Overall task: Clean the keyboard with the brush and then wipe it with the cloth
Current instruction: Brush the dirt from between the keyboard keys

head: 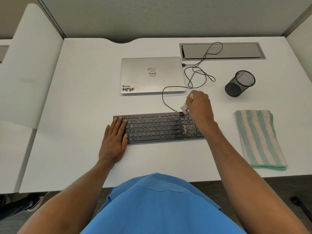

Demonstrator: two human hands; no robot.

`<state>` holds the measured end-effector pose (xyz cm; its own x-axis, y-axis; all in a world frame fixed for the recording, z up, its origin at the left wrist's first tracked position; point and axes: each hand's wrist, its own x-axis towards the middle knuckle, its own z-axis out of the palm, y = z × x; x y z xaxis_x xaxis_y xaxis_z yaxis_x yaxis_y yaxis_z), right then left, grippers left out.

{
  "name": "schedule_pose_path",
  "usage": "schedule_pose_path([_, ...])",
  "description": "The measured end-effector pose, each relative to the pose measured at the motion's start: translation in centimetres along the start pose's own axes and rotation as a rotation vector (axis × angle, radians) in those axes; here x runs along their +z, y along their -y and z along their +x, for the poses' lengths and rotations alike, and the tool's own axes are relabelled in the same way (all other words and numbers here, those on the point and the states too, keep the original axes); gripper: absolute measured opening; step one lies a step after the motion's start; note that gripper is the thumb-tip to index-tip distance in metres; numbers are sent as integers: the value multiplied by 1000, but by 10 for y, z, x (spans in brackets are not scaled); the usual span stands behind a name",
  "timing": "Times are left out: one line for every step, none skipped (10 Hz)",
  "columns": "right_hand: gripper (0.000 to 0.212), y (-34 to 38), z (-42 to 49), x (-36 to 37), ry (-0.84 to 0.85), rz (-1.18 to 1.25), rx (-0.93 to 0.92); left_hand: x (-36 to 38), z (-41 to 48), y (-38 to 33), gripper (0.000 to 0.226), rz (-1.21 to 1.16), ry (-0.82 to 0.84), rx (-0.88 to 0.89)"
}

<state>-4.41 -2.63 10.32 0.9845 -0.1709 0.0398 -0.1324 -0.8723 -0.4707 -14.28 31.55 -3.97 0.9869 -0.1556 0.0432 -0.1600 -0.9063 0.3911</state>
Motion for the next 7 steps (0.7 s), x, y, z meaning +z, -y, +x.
schedule_pose_path([24, 0, -2, 2, -6, 19, -6, -1, 0, 0, 62, -1, 0, -3])
schedule_pose_path([25, -3, -5, 6, 25, -4, 4, 0, 0, 0, 62, 2, 2, 1])
schedule_pose_path([25, -3, -4, 5, 67, -30, 33, 0, 0, 0, 62, -1, 2, 0])
schedule_pose_path([24, 0, -1, 1, 77, 6, 62, -1, 0, 0, 62, -3, 2, -2])
schedule_pose_path([24, 2, -3, 0, 22, 43, 39, -1, 0, 0, 62, -3, 7, 0])
schedule_pose_path([26, 1, -9, 1, 10, 40, 22, 0, 0, 0, 62, -5, 4, -2])
schedule_pose_path([25, -3, -11, 3, 31, 18, 27, 0, 0, 0, 62, -4, 2, 0])
